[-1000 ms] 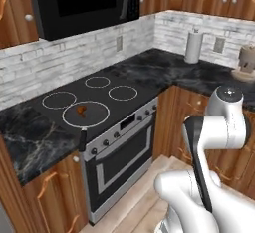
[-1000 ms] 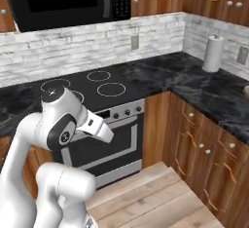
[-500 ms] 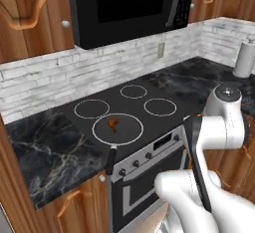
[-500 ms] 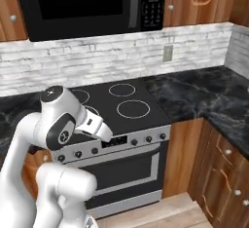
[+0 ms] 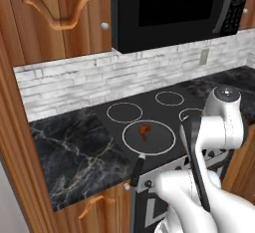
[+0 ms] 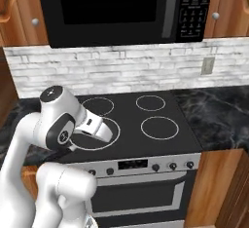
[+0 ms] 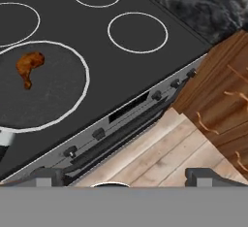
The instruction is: Take the chicken drumsticks from the pan and place one on each plate on the dining counter.
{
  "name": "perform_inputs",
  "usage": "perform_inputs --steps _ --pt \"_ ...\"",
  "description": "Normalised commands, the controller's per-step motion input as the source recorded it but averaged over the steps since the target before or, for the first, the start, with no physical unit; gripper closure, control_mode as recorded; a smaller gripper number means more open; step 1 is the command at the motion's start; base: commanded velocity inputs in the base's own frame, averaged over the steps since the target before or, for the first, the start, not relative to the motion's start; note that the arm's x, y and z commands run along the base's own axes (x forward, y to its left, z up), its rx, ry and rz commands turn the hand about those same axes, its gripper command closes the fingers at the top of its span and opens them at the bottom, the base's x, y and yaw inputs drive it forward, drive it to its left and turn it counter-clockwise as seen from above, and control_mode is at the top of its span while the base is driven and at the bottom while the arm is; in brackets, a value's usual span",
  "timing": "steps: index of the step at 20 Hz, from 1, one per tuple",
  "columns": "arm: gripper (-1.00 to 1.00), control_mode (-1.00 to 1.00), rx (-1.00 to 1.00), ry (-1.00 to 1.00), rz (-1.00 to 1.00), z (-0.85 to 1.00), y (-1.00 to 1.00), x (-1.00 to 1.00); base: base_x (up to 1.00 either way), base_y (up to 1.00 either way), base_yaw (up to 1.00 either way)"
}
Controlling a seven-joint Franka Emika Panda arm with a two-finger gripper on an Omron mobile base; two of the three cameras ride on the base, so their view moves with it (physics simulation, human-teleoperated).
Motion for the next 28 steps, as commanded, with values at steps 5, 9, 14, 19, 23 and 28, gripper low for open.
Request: perform_inputs --steps 5,9,14,19,23,28 --pt "-1.00 1.00 0.00 0.00 0.00 0.00 0.00 0.00 0.44 -0.12 0.38" --pt "-1.00 -1.00 0.00 -0.09 0.35 -0.31 -0.31 0.30 0.00 0.00 0.00" --pt "-1.00 -1.00 0.01 -0.15 0.27 -0.15 -0.58 0.15 0.00 0.00 0.00" --pt "-1.00 -1.00 0.01 -0.02 0.12 -0.06 0.15 0.73 0.00 0.00 0.00" --pt "-1.00 -1.00 0.00 0.04 0.00 -0.15 0.66 0.77 0.00 0.00 0.00" --pt "-1.00 -1.00 0.00 0.14 -0.01 -0.19 0.60 0.55 0.00 0.00 0.00"
